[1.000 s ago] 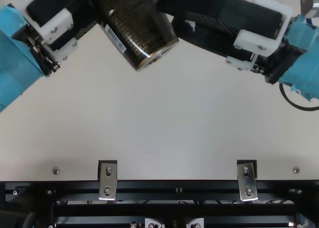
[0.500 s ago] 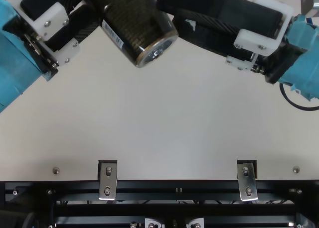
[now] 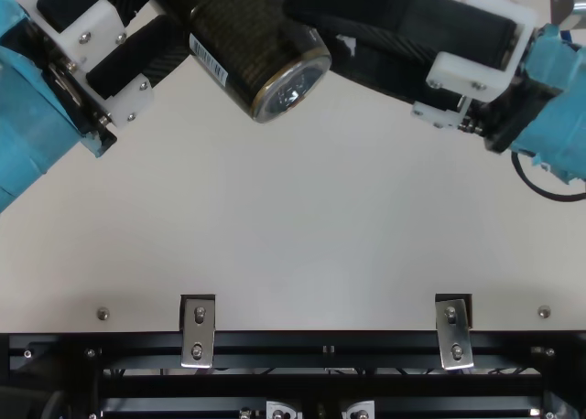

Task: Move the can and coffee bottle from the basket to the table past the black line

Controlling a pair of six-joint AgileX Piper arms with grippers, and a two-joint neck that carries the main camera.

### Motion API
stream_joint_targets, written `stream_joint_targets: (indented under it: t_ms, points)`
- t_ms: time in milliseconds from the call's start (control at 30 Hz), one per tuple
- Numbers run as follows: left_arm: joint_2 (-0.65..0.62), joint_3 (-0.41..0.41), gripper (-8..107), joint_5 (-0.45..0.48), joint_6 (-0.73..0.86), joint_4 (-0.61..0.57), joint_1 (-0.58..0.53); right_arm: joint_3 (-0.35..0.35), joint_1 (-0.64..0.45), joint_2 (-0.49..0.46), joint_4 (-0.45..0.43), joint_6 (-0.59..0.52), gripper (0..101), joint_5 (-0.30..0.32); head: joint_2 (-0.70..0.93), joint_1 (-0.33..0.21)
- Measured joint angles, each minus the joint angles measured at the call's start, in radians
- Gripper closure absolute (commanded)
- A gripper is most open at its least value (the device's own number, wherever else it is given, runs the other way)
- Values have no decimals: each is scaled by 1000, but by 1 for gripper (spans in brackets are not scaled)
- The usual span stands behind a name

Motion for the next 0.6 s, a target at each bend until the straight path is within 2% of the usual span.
stream_joint_targets:
  t_ms: [600]
  points:
    - [0,0,89,0,0,0,0,-67,87,57,1,40,0,-25,0,0]
